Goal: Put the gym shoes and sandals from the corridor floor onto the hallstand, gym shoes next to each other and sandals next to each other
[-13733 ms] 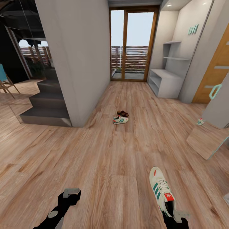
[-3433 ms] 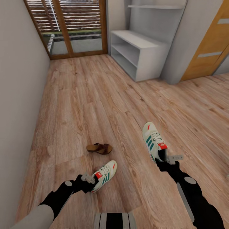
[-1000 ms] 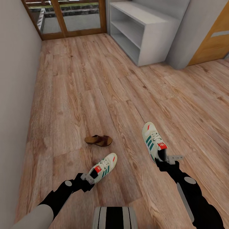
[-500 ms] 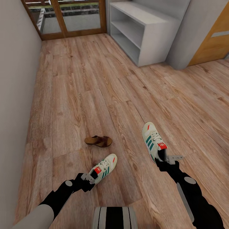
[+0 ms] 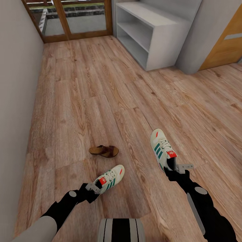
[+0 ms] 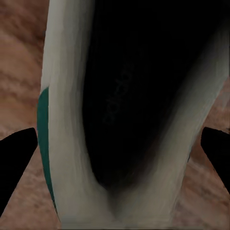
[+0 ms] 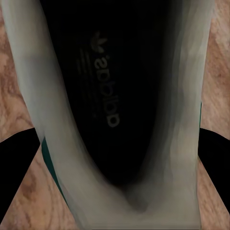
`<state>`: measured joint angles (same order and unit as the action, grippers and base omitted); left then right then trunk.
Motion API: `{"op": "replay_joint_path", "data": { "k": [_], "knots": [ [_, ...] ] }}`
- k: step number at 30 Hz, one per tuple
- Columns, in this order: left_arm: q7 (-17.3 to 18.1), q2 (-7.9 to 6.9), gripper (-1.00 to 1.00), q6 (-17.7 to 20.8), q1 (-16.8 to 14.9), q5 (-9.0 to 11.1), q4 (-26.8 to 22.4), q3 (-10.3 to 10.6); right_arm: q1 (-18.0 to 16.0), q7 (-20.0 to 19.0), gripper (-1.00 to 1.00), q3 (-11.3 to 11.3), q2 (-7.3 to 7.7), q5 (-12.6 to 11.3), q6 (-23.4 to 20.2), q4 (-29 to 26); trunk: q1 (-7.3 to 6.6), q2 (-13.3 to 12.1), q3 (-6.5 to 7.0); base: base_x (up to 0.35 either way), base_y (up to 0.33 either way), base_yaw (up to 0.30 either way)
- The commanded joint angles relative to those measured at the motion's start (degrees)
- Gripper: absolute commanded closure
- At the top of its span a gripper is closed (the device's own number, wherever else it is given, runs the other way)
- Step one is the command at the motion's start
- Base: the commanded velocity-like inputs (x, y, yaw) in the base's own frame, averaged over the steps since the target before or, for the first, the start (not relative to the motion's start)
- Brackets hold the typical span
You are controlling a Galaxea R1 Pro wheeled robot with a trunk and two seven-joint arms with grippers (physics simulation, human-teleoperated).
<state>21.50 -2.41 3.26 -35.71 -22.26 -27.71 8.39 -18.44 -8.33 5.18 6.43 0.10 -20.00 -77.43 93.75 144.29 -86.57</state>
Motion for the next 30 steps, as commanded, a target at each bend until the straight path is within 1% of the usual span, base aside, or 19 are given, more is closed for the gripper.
{"op": "replay_joint_path", "data": {
  "k": [1, 30],
  "knots": [
    [0.17, -0.04, 1.00, 0.30, -0.02, -0.33, 0.05, 0.15, -0.02, -0.38, 1.00, 0.10, -0.01, -0.01, -0.33, -0.08, -0.01, 0.01, -0.04, 0.005, 0.000, 0.000],
    [0.20, -0.16, 1.00, 0.18, 0.02, -0.12, -0.32, 0.05, -0.02, -0.38, 1.00, 0.10, 0.07, -0.02, -0.33, -0.09, -0.01, 0.01, -0.04, 0.000, 0.000, 0.000]
  ]
}}
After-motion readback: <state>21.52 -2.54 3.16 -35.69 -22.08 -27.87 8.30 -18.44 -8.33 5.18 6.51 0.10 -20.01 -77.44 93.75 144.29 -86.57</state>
